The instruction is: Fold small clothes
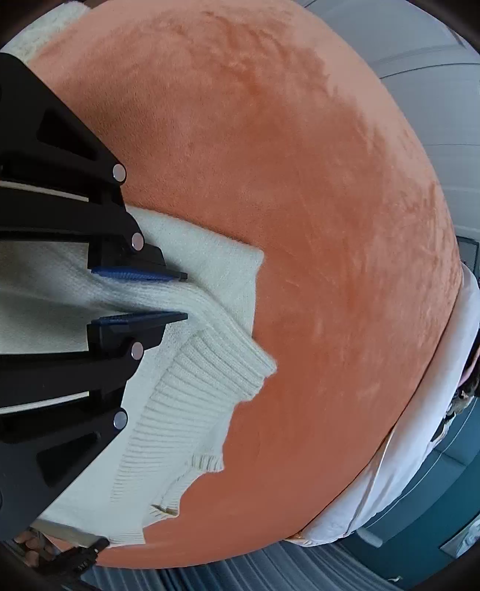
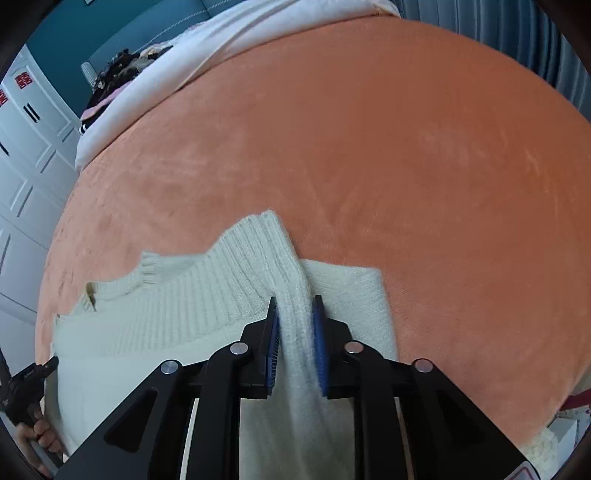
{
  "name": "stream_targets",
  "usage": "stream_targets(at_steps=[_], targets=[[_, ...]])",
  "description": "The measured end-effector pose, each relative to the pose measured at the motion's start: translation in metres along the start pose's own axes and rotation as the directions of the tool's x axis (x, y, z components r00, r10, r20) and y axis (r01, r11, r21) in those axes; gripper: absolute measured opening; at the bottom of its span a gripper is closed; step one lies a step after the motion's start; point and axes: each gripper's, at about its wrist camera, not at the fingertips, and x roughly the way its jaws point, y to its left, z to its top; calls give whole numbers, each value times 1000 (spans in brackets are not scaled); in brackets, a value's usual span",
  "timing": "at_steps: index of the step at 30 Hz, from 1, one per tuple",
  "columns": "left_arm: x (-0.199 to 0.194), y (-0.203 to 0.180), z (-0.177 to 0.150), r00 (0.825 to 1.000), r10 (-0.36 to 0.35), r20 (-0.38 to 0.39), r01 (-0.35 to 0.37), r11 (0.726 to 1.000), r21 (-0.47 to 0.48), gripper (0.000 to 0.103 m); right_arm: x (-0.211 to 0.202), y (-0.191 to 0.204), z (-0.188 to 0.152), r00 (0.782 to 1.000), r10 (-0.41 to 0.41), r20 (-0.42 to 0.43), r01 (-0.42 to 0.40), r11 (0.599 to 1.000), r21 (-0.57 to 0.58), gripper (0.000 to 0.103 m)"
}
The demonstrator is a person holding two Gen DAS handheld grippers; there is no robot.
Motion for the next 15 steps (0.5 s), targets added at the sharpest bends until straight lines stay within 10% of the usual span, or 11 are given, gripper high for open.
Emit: stream_targets(at_steps=[4, 7, 10, 15], targets=[[-52, -15, -19, 994, -51, 97, 47, 998, 45, 20, -51, 50, -24, 992, 53, 119, -41, 994, -106, 25], [-59, -48, -42, 991, -118, 68, 110, 988, 113, 21, -43, 104, -48, 981, 195, -3, -190, 952, -238, 17], [-30, -62, -64, 995, -100, -30, 103, 986, 131, 24, 20, 157, -83, 972, 130, -195, -195, 910, -365, 14], [-32, -49, -71, 992, -118, -51, 122, 988, 95, 22, 2, 168, -73, 972, 160, -170, -211, 912, -352, 13]])
